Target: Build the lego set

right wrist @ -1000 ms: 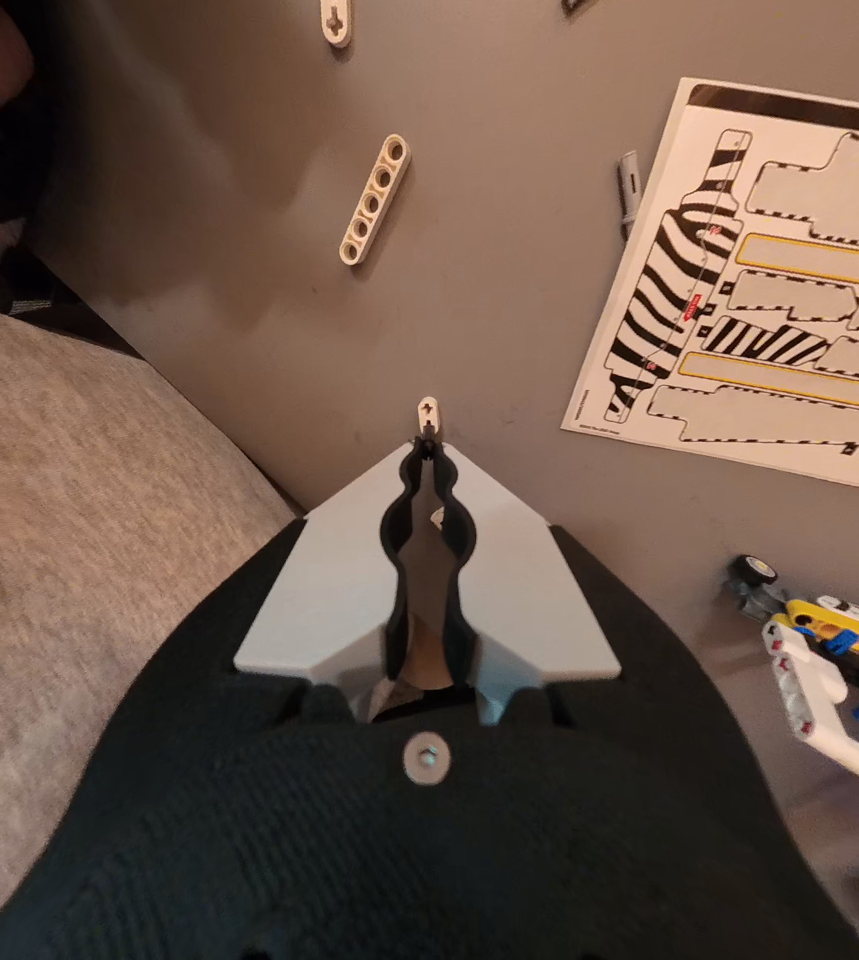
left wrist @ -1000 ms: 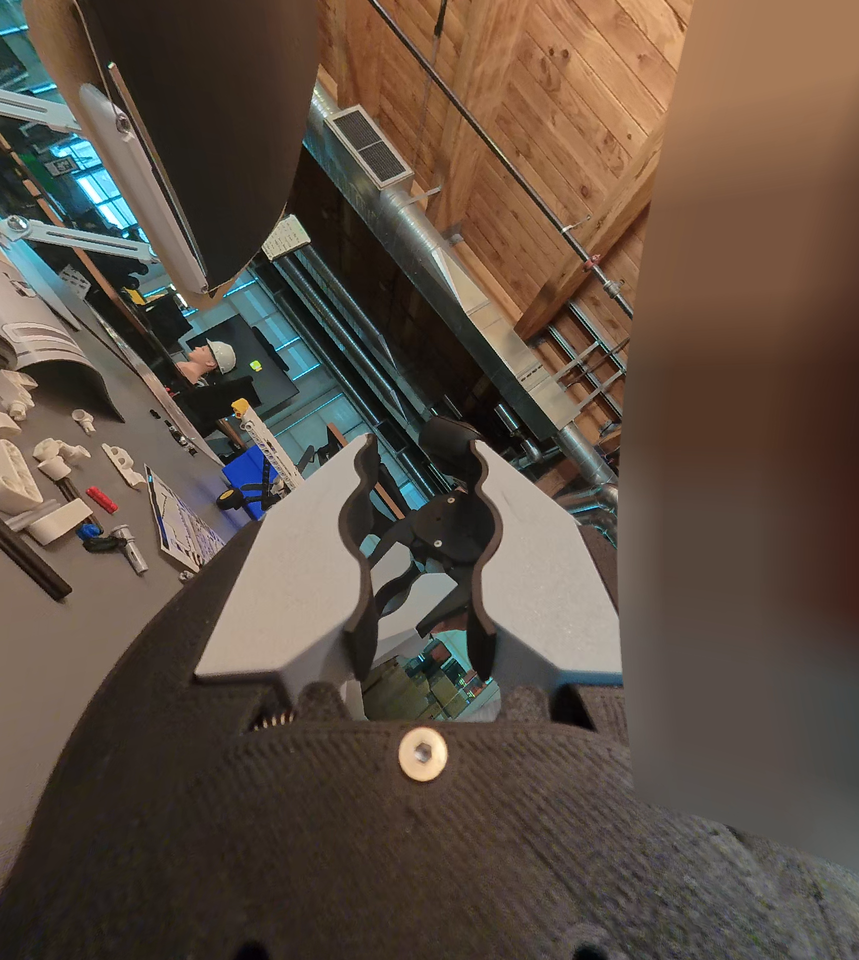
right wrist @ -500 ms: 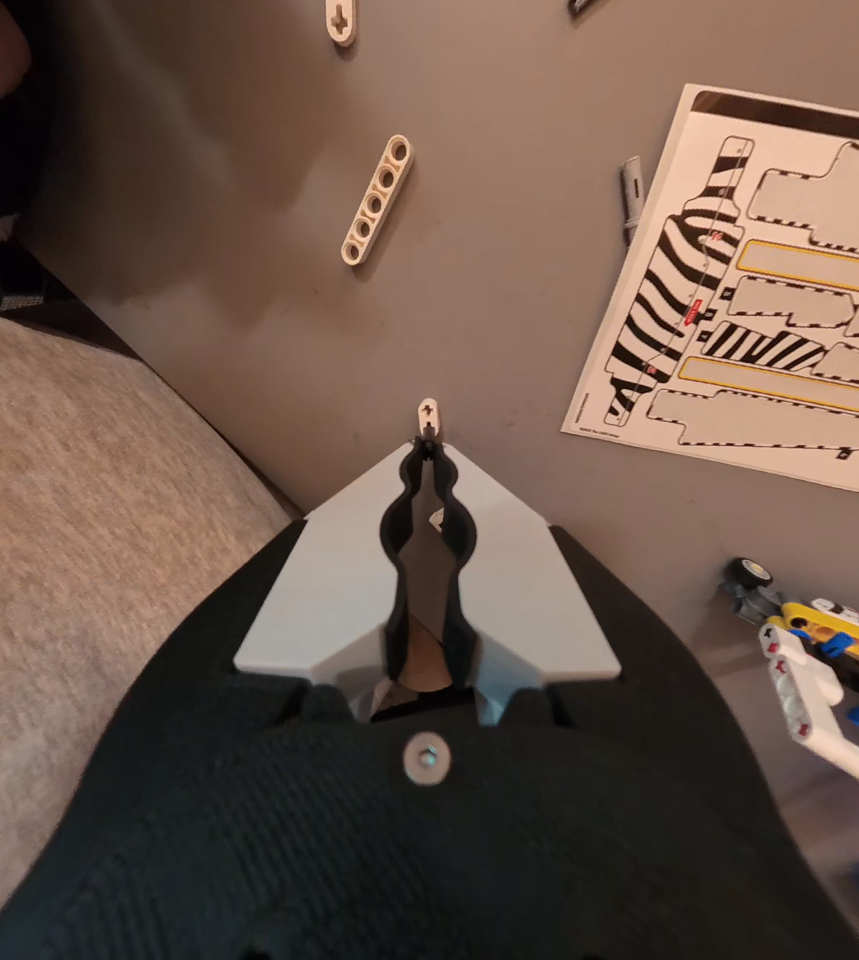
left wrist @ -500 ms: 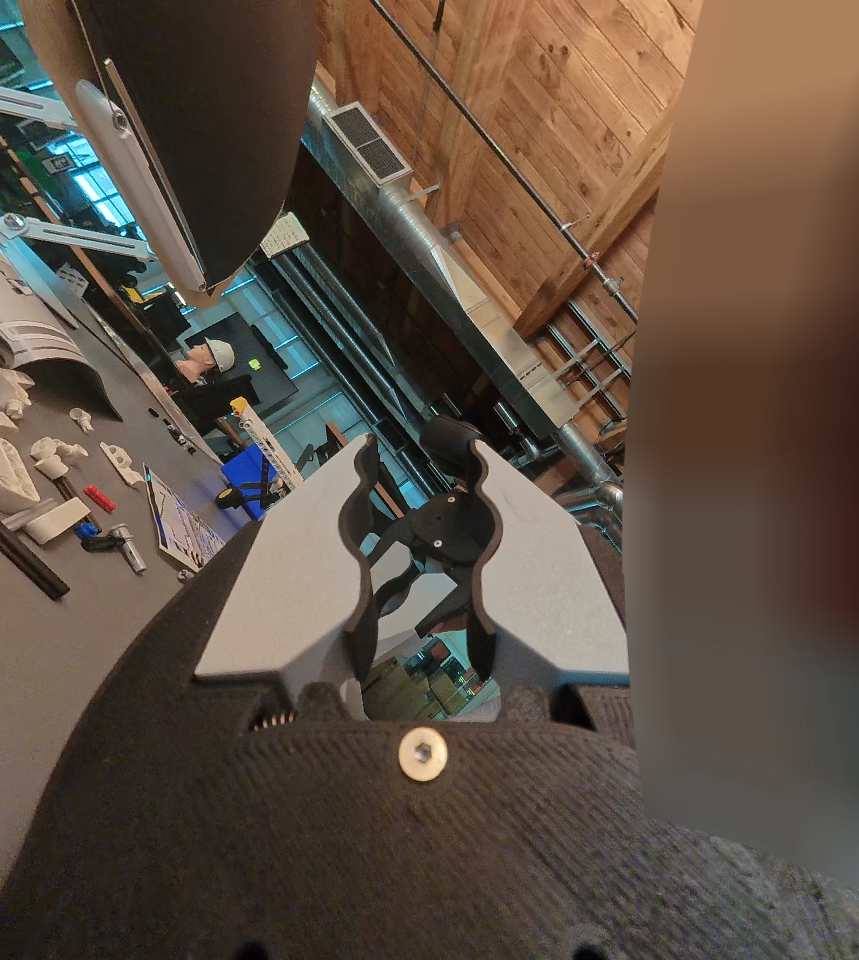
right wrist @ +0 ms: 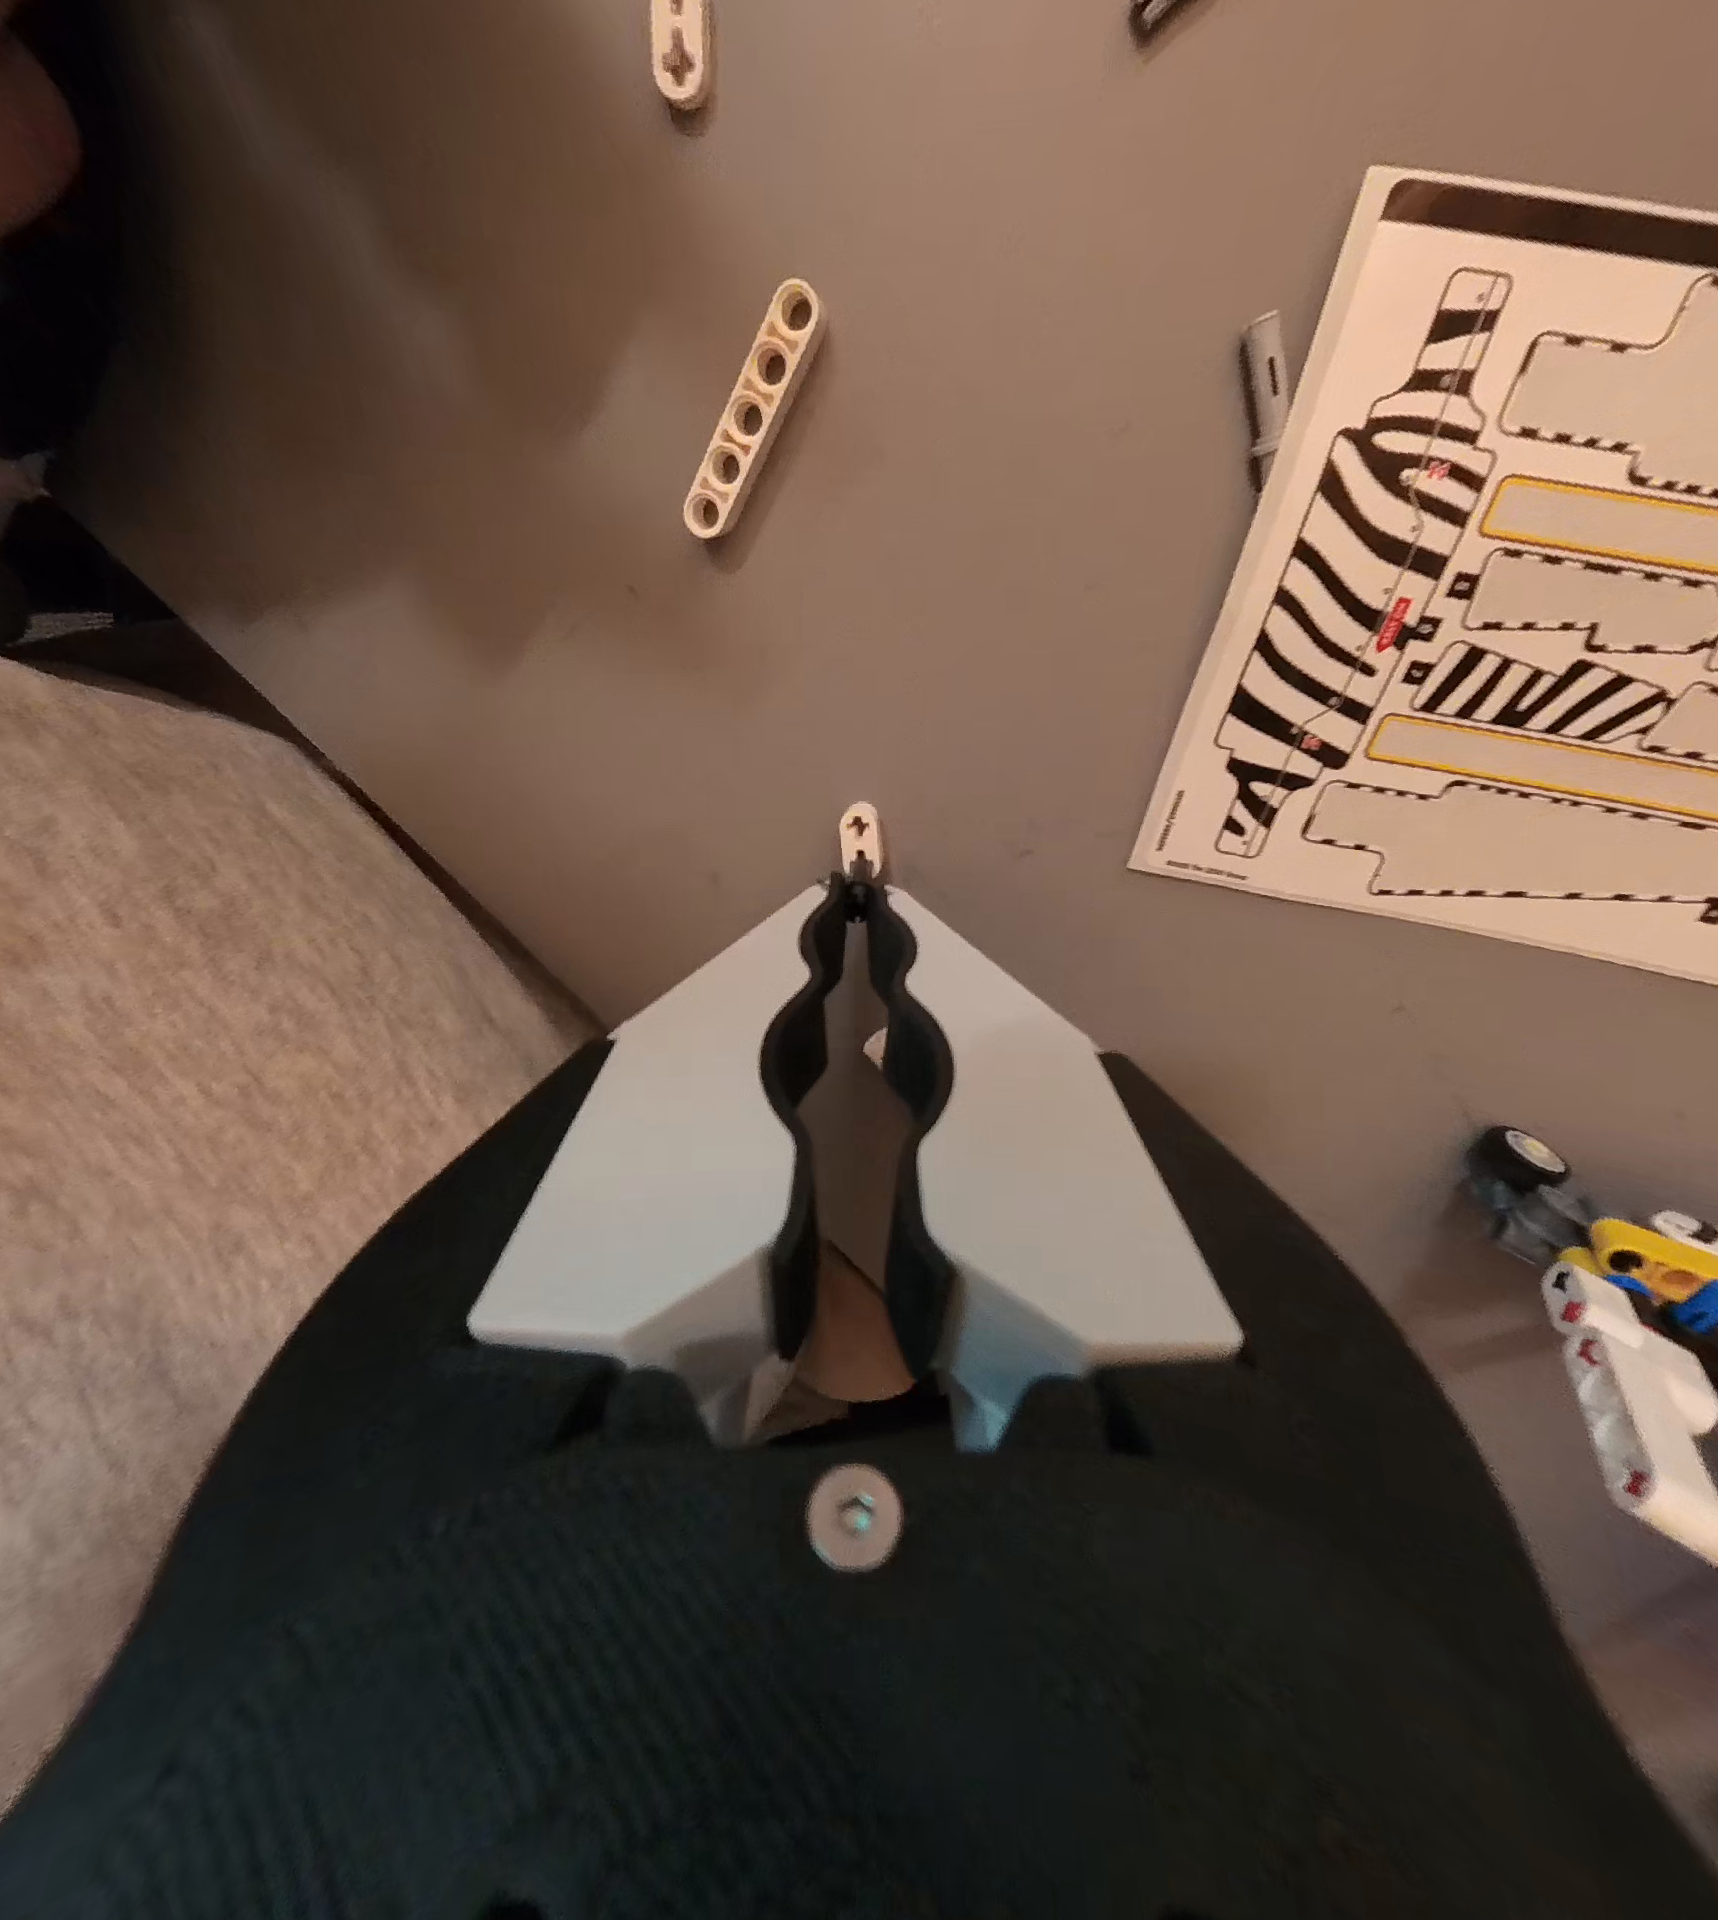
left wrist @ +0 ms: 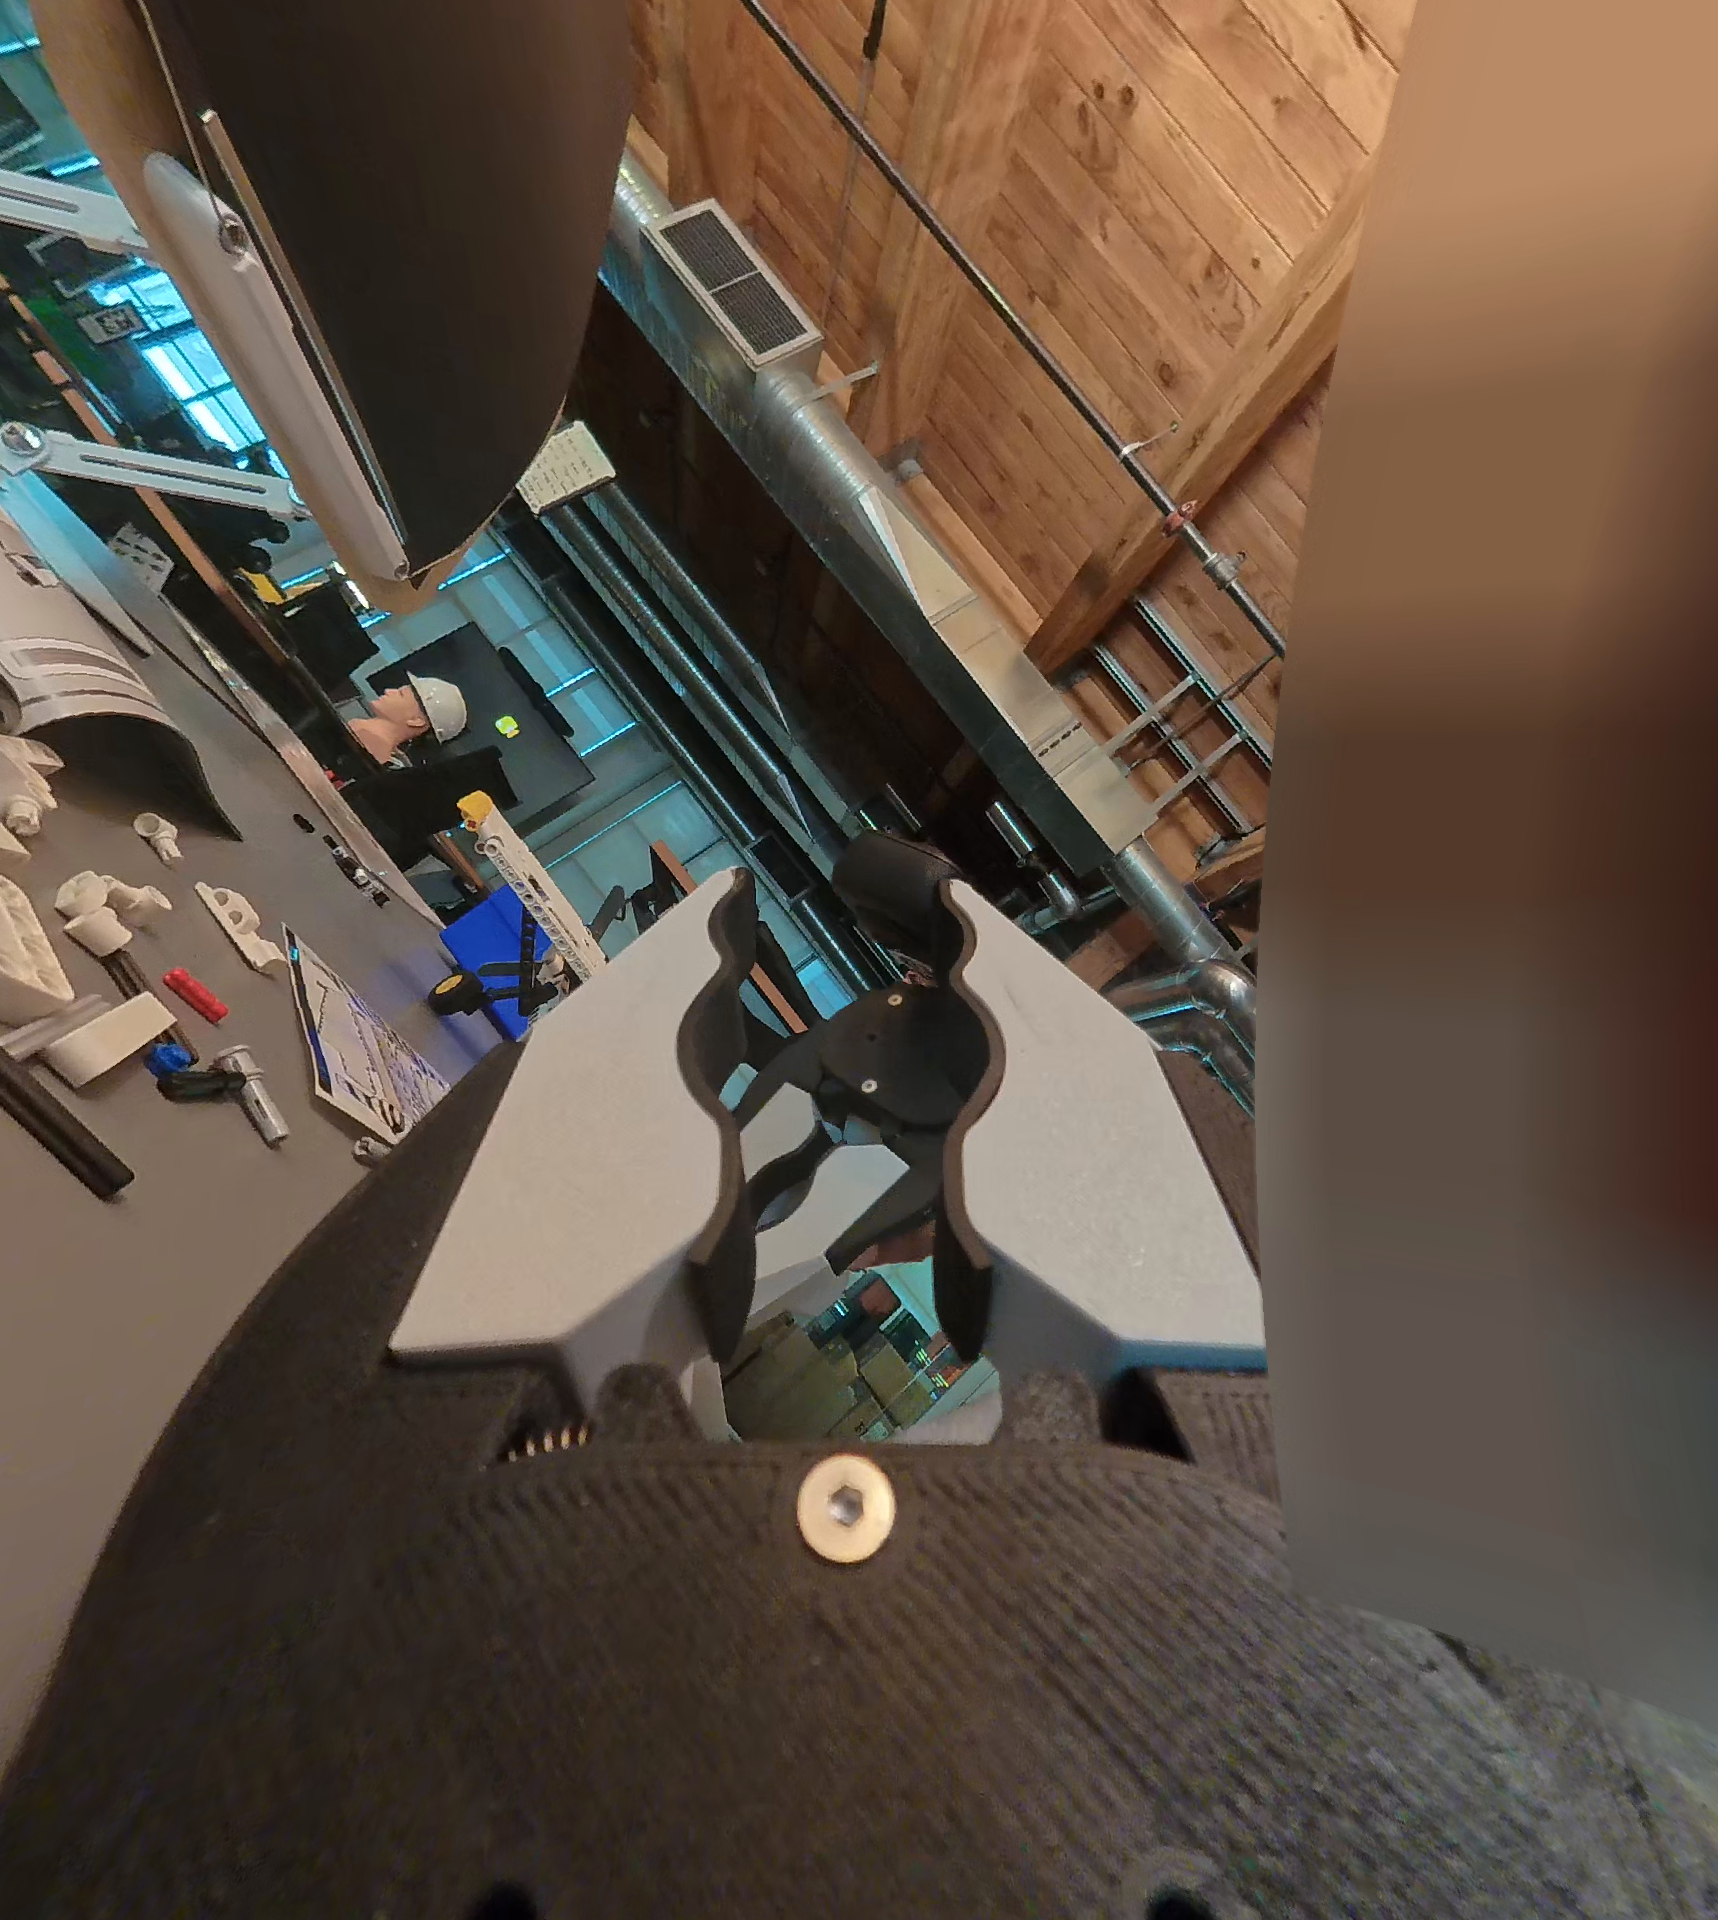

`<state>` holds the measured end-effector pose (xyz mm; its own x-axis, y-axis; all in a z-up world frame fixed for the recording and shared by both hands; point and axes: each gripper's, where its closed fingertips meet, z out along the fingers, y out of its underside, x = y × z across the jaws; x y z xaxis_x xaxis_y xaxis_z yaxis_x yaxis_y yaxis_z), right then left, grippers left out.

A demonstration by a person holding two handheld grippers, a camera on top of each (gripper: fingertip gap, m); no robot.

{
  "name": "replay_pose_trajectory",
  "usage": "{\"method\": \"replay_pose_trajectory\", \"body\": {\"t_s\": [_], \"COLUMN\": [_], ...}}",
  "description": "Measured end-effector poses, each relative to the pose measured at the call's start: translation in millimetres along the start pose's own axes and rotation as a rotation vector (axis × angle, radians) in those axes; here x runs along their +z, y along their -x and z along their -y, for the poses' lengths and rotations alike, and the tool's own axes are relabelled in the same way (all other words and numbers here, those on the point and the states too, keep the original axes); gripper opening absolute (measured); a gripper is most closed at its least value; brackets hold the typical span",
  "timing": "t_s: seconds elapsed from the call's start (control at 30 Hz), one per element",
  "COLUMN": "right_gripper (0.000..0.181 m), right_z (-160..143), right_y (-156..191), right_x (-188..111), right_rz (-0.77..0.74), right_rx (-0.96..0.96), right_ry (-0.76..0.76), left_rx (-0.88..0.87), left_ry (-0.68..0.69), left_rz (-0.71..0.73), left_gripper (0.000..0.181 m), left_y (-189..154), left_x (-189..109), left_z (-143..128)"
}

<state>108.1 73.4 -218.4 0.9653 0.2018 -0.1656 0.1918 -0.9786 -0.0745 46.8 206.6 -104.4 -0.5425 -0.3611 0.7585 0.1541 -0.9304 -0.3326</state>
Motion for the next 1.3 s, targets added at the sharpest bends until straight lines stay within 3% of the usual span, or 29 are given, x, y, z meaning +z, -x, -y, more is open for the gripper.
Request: {"method": "replay_pose_trajectory", "body": {"t_s": [0.83,0.97,1.13,1.3], "right_gripper": [0.003,0.003,0.003,0.003], "right_z": [3.4,9.6,6.4,-0.2], "right_y": [-2.2,4.5,-6.5,-2.2], "right_x": [0.7,-4.8,-21.3,-9.1], "right_rz": [-0.079,0.018,0.017,0.027], "right_rx": [-0.061,-0.002,0.044,0.031], "right_ry": [-0.083,-0.156,-0.197,-0.155], "left_rx": [0.005,0.007,0.005,0.003], "left_ry": [-0.003,-0.005,-0.004,-0.002], "left_rz": [-0.001,0.000,0.001,0.001], "left_gripper": [0.032,0.032,0.032,0.032], "left_y": [-1.6,-1.8,-1.4,-1.4], "left_x": [-1.0,-1.3,-1.1,-1.0], "left_z": [-0.9,-0.6,-0.8,-1.4]}}
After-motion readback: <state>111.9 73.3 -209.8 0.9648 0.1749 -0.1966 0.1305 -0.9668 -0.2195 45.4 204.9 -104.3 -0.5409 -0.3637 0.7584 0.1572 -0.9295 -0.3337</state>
